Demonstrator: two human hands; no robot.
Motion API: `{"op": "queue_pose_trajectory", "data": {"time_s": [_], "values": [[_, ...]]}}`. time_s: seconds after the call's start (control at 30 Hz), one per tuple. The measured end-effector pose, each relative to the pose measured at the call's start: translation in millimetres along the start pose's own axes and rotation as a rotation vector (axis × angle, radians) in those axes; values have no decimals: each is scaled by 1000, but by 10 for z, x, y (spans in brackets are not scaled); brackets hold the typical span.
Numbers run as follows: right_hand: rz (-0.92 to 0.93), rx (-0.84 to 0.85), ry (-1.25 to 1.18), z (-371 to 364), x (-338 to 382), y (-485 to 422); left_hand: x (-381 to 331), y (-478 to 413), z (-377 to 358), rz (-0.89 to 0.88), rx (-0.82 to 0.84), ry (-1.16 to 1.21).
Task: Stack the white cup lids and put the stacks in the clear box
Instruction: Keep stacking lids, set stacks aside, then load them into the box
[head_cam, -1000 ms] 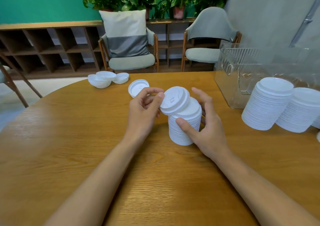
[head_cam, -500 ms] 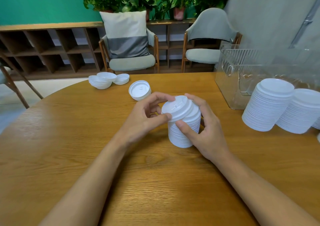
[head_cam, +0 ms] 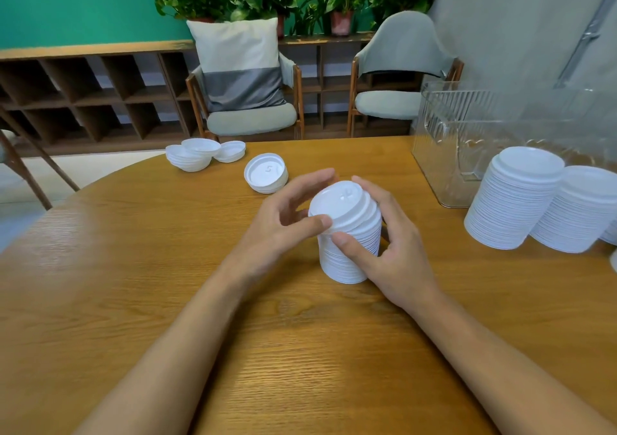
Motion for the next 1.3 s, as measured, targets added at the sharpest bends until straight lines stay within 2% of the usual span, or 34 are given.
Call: {"op": "queue_pose_trajectory", "data": {"time_s": [0.1,0.37,0.43,0.57,0.83,1.3], "values": [[-3,-2,-17,-1,6,2,-11,-13,67,5,-41,24],[-10,24,-12,-23,-30,-5,-32,7,20,-16,-276,-181],[-12,18,-14,-23,-30,-4,-16,-9,15,-10,-251,-158],[-24,18,-10,-26,-20,-5,-20,-11,-30,0,-55,17],[-44,45,-17,-29,-39,-4,-77,-24,42,-30,-167,-50],[-52,83,50,-93,-52,36,44,-24,101,-90,-109,-199]]}}
Point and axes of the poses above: each hand's wrist, its own y-axis away from the middle knuckle, its own z-axis out of the back of the hand, x = y × z, the point moved 10 cm from there along -y, towards the middle knuckle, and after that the axes turned 7 degrees about -z, right-handed, at the moved point
